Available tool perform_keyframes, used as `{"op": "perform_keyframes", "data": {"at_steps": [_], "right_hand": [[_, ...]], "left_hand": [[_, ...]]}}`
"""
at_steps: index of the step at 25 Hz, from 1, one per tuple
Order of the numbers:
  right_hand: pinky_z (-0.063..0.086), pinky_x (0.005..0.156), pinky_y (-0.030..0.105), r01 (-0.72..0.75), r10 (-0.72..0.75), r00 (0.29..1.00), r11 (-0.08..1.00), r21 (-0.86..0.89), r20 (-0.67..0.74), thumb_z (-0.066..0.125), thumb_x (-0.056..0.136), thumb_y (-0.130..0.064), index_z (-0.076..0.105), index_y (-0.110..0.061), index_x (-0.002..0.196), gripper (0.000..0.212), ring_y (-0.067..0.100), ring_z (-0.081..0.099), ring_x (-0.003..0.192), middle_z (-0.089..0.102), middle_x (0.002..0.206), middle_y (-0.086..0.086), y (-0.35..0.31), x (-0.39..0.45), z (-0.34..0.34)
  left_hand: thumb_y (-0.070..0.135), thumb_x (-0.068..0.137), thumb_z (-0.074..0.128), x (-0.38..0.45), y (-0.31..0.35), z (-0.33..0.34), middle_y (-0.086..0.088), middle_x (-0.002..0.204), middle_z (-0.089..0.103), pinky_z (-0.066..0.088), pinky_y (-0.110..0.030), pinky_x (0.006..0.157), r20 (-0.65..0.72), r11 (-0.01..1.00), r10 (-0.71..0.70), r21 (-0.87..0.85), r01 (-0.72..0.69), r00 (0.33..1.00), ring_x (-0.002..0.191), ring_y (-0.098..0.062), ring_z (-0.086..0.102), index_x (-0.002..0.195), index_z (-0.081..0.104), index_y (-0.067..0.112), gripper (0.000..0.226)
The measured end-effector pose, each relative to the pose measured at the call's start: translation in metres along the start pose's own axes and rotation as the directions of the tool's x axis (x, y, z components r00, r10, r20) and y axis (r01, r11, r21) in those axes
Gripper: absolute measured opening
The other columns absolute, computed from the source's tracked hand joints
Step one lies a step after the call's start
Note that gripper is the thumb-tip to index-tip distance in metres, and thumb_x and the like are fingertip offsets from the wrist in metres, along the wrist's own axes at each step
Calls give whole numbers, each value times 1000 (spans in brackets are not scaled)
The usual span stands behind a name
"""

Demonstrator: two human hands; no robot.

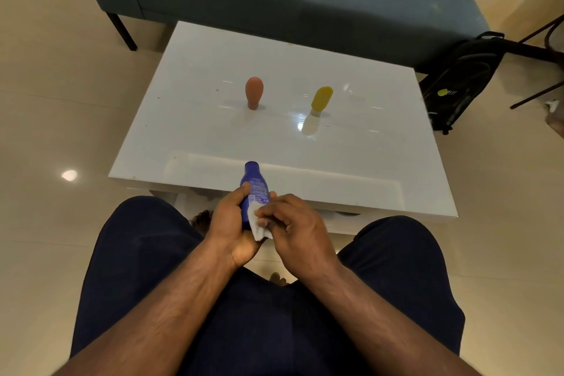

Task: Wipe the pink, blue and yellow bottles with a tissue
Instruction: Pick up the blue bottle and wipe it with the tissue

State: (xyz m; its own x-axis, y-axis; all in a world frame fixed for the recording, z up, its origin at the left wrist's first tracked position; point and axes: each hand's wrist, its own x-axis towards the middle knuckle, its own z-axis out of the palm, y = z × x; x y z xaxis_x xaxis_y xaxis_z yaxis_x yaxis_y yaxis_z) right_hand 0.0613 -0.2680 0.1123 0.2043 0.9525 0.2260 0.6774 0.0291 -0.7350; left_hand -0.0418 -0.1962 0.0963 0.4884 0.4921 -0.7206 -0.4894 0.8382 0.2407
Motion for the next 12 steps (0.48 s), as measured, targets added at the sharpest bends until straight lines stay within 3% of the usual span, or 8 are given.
{"op": "perform_keyframes", "data": {"at_steps": [3,8,10,12], "right_hand": [[48,77,14,-21,22,998,1000,-21,51,65,81,6,72,-9,95,22,8,57,88,64,91,2,-1,5,-9],[51,83,29,-166,180,983,963,-213,45,57,92,-11,68,-10,103,16,12,58,88,61,99,4,12,42,-23],[50,83,26,-176,193,980,958,-224,56,56,93,-13,67,-10,105,16,12,56,87,59,100,3,5,39,-21],[51,77,26,-101,117,991,974,-204,69,56,91,-7,67,-10,103,16,13,55,84,56,96,1,-6,20,-15]], "left_hand": [[30,98,57,-2,-1,3,-16,91,73,63,-39,66,52,999,16,32,-17,999,76,-25,73,128,59,4,40],[27,97,55,-9,-10,6,-18,105,73,61,-54,77,118,990,-28,144,11,993,92,-31,72,126,63,7,36],[27,96,56,-11,-8,7,-16,102,74,62,-49,71,119,989,-11,146,-6,993,88,-29,72,126,64,8,37],[30,96,55,-9,-5,5,-13,96,75,61,-40,66,104,992,-2,127,-11,995,78,-25,73,124,65,8,37]]}}
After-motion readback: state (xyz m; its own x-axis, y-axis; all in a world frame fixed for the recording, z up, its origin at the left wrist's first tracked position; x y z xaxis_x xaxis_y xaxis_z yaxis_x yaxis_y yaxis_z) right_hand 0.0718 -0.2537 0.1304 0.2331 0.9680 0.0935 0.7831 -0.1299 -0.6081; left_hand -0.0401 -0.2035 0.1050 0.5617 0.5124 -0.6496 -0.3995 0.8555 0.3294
